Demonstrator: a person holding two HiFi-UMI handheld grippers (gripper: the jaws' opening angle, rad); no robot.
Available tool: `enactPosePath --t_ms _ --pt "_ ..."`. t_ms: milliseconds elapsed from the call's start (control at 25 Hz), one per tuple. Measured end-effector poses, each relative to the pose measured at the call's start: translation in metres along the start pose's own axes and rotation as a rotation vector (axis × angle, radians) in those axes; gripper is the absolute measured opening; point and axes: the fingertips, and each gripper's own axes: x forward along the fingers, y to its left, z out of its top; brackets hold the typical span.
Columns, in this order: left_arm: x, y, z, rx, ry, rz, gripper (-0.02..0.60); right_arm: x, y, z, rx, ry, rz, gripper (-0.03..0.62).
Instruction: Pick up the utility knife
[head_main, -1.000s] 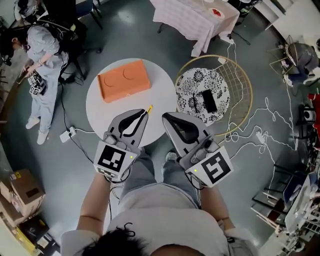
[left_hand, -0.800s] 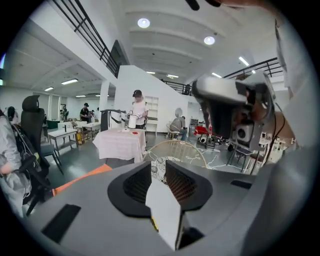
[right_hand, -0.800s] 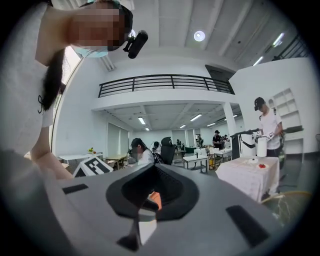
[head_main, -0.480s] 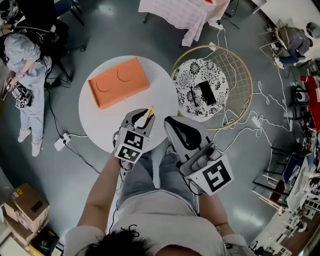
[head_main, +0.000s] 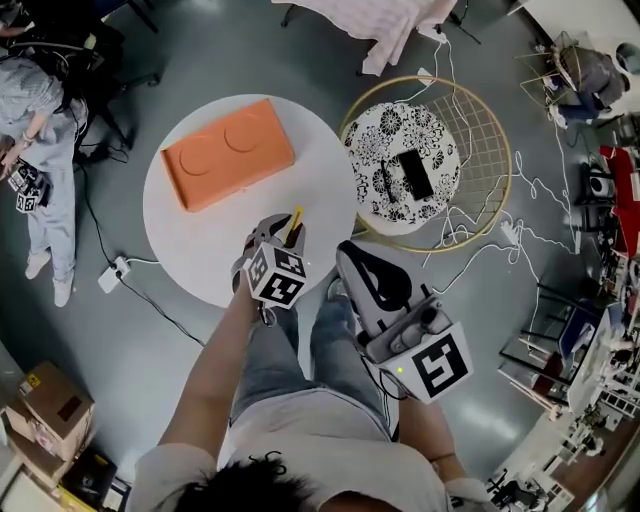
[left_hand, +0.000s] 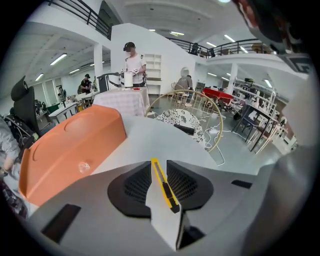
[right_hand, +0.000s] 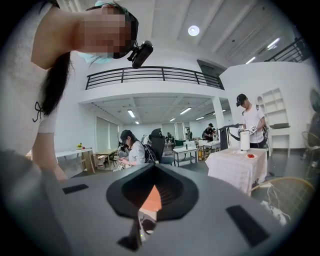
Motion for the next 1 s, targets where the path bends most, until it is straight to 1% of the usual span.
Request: enactPosePath --t_ms 120,240,360,560,600,680,840,1000 --pt "0.009 -0.002 -0.014 -0.002 0.049 0.008 0.100 -0.002 -0.001 -0.005 0.005 0.008 0.000 0.008" --pt "0.016 -0.003 -0.029 -0.025 0.093 0.017 0.100 -0.003 -0.002 -0.007 0.009 0.009 0.004 0.008" --pt "0.017 -0.003 -0.032 -0.055 0.089 0.034 0.101 -0.003 -0.003 -0.008 0.007 0.014 0.011 0.008" --pt "0.018 -0.003 -0.031 -0.076 0.091 0.043 0.101 -0.001 -0.004 -0.008 0.005 0.014 0.022 0.008" --pt "0.018 -0.003 -0.031 -0.078 0.098 0.043 0.098 -0.001 -0.004 -0.008 0.003 0.016 0.025 0.008" --pt "0.017 -0.002 -0.032 -0.091 0.105 0.045 0.063 -0.002 -0.003 -0.008 0.001 0.017 0.027 0.008" --pt "0.017 -0.001 -0.032 -0.109 0.097 0.042 0.059 -0.003 -0.001 -0.008 -0.003 0.016 0.028 0.008" --pt "0.013 0.001 -0.035 -0.106 0.104 0.028 0.055 -0.005 0.001 -0.007 -0.007 0.016 0.032 0.008"
